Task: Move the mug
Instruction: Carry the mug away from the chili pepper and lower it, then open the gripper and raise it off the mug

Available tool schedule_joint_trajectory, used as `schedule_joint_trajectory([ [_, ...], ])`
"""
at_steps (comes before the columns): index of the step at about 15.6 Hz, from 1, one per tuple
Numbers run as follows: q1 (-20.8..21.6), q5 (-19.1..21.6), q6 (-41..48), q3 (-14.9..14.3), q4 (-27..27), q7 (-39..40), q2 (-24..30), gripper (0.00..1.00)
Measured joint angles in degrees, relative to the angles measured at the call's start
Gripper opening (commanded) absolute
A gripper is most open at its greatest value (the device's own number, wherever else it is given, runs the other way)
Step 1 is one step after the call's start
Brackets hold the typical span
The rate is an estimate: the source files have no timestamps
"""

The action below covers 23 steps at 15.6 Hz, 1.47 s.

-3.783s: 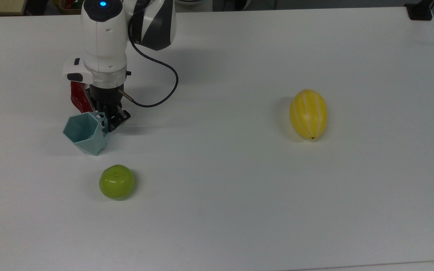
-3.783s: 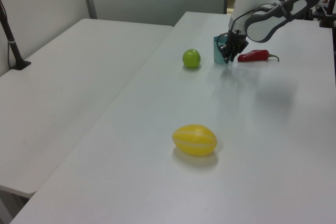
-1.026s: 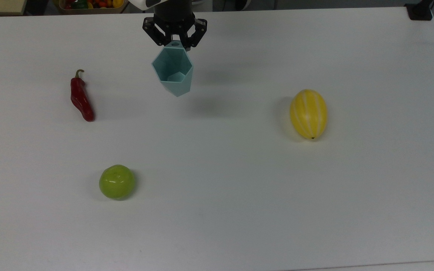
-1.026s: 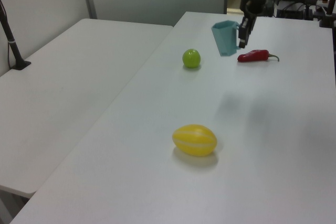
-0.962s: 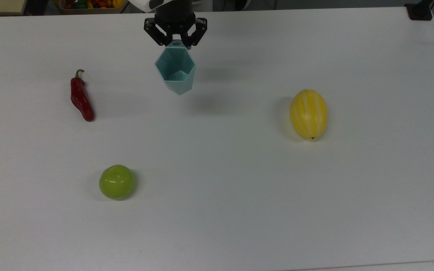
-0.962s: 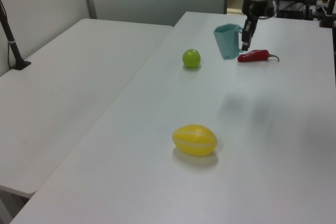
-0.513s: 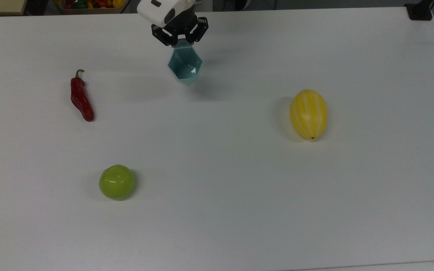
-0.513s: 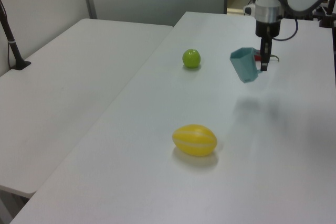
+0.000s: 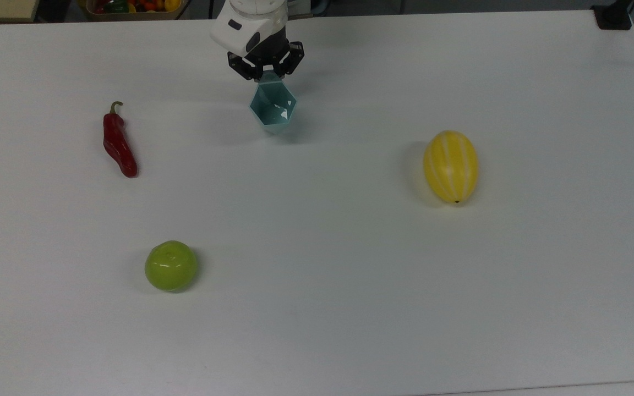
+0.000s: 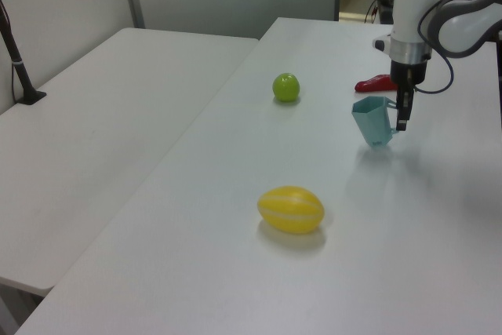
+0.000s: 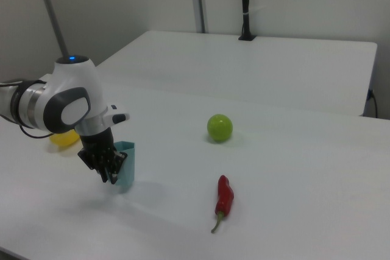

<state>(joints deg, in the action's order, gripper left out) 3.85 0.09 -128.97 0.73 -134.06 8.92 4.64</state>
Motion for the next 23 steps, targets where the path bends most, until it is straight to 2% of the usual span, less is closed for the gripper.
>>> schedule_joint_trajectory([
  [3,0.0,0.0,-1.7,0.0,-1.5,0.0,0.0,0.02],
  [4,0.0,0.0,-1.7,0.0,-1.7,0.0,0.0,0.08],
  [5,0.0,0.0,-1.8,0.0,-1.8,0.0,0.0,0.14],
  [7,0.0,0.0,-1.8,0.0,-1.8,0.0,0.0,0.38],
  [11,0.0,0.0,-1.8,0.0,-1.9,0.0,-0.1,0.66],
  [15,0.0,0.1,-1.7,0.0,-1.9,-0.1,-0.1,0.87],
  [16,0.0,0.3,-1.3,0.0,-1.9,-0.4,-0.1,0.98],
  [20,0.0,3.1,3.5,0.0,-0.1,-1.5,0.5,1.00],
  [23,0.0,5.3,11.4,1.2,6.3,-4.5,1.3,1.00],
])
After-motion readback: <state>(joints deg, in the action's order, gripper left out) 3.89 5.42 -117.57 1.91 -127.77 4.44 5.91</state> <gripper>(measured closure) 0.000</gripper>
